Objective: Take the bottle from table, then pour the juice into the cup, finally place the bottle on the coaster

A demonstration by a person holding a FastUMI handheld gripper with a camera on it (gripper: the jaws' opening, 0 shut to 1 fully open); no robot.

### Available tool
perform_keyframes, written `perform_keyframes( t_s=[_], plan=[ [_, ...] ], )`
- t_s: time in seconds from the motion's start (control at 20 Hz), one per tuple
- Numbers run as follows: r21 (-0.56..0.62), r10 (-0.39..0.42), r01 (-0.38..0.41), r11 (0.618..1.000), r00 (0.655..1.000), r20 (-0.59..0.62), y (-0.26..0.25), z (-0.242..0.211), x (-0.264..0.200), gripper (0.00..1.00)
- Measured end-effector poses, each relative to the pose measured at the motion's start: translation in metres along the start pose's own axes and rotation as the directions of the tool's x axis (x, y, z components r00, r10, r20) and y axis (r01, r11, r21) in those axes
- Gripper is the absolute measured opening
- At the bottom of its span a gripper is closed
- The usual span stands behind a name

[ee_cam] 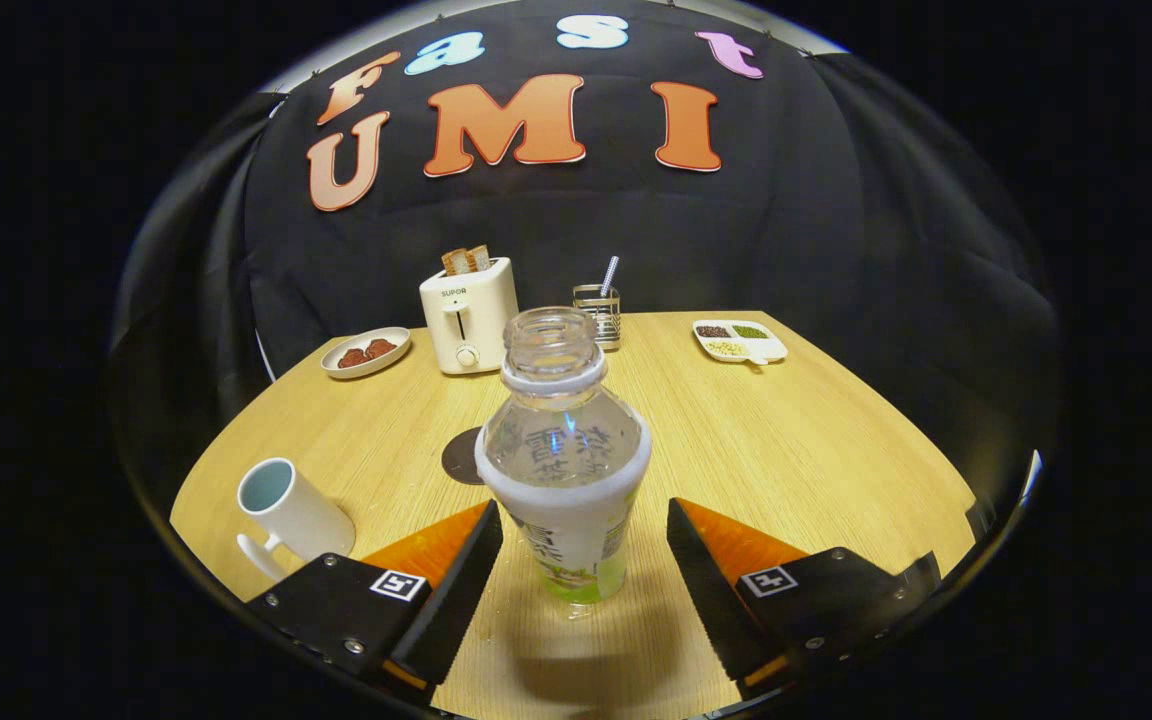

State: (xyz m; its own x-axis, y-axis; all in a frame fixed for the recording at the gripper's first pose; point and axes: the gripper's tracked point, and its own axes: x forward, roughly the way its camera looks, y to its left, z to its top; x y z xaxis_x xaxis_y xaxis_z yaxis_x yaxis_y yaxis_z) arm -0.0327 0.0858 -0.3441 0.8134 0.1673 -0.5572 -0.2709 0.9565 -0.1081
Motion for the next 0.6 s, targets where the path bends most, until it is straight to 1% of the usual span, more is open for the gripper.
perform_keyframes(
  t_s=[0.1, 0.2, 0.25, 0.3, 0.35, 0.4, 0.55, 0.6],
  plan=[
    [-0.005, 0.005, -0.005, 1.000, 1.000, -0.025, 0.003, -0.006, 0.007, 0.97],
    [-0.011, 0.004, -0.005, 1.000, 0.999, -0.044, 0.006, -0.010, 0.011, 0.87],
    [-0.016, -0.006, 0.006, 1.000, 0.999, -0.047, 0.005, -0.010, 0.013, 0.78],
    [-0.021, -0.007, 0.006, 1.000, 0.999, -0.048, 0.006, -0.009, 0.015, 0.73],
    [-0.026, -0.004, 0.003, 1.000, 0.999, -0.054, 0.008, -0.008, 0.013, 0.66],
    [-0.030, -0.005, 0.003, 1.000, 0.998, -0.061, 0.007, -0.009, 0.013, 0.65],
    [-0.052, -0.039, 0.034, 0.998, 0.994, -0.105, 0.003, -0.009, 0.011, 0.57],
    [-0.068, -0.042, 0.034, 0.997, 0.993, -0.114, 0.004, -0.007, 0.009, 0.57]
  ],
)
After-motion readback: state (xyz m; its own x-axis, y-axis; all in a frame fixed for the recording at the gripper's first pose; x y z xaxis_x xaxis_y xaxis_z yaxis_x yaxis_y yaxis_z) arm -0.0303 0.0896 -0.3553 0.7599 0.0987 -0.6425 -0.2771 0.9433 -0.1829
